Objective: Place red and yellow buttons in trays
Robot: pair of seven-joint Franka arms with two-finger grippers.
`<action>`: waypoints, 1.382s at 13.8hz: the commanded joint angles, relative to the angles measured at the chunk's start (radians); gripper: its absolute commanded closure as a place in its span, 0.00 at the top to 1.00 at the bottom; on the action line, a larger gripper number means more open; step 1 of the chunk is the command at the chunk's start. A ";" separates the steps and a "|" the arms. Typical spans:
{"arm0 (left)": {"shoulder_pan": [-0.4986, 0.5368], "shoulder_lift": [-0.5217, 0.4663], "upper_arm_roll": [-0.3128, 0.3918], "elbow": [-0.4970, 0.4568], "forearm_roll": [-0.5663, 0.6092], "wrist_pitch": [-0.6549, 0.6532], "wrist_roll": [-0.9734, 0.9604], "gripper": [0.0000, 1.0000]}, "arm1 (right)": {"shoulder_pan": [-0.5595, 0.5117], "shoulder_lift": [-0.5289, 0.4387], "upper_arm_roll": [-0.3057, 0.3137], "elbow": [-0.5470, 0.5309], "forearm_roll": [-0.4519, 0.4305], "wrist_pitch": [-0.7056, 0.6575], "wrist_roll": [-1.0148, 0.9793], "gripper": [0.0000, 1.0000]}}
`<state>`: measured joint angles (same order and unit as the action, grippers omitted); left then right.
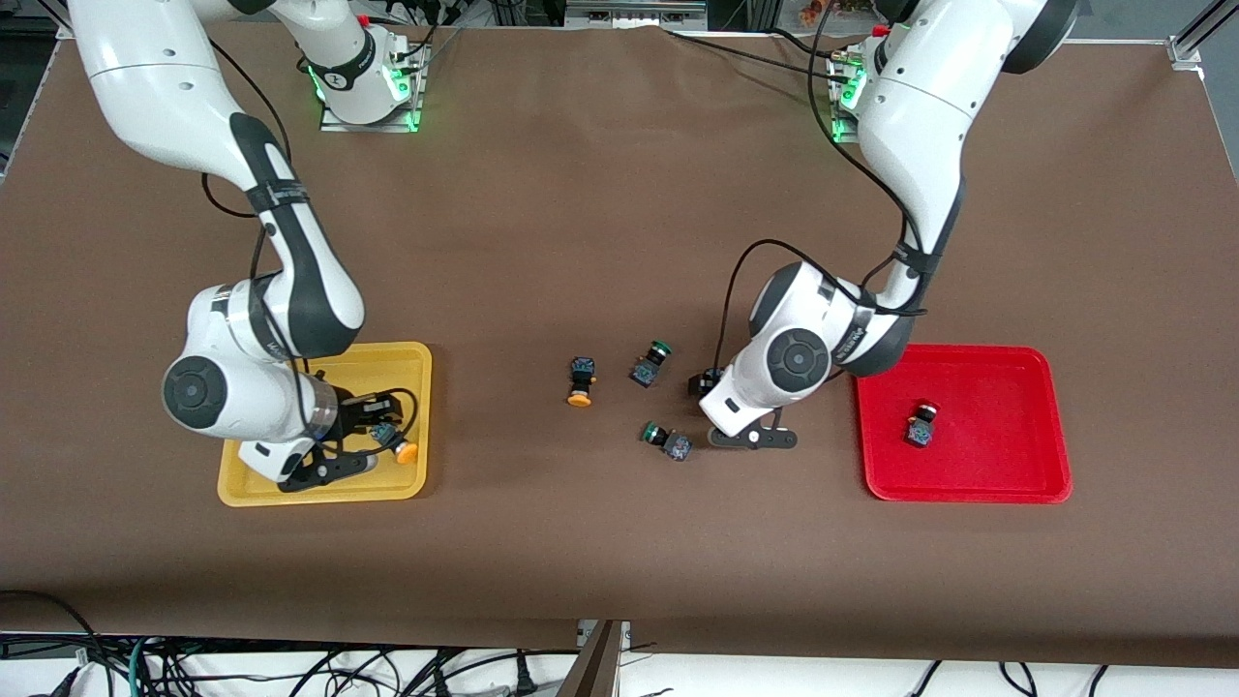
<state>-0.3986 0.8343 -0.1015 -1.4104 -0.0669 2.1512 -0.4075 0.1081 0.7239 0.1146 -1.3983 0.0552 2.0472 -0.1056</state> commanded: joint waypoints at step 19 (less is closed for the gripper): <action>0.501 -0.112 0.022 -0.010 0.068 -0.168 0.778 0.00 | 0.475 0.160 -0.026 -0.004 -0.026 0.384 0.796 0.75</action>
<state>0.0748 0.7410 -0.0630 -1.3957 -0.0114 2.0090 0.2997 0.5751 0.8933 0.1038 -1.3806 0.0494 2.4197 0.6705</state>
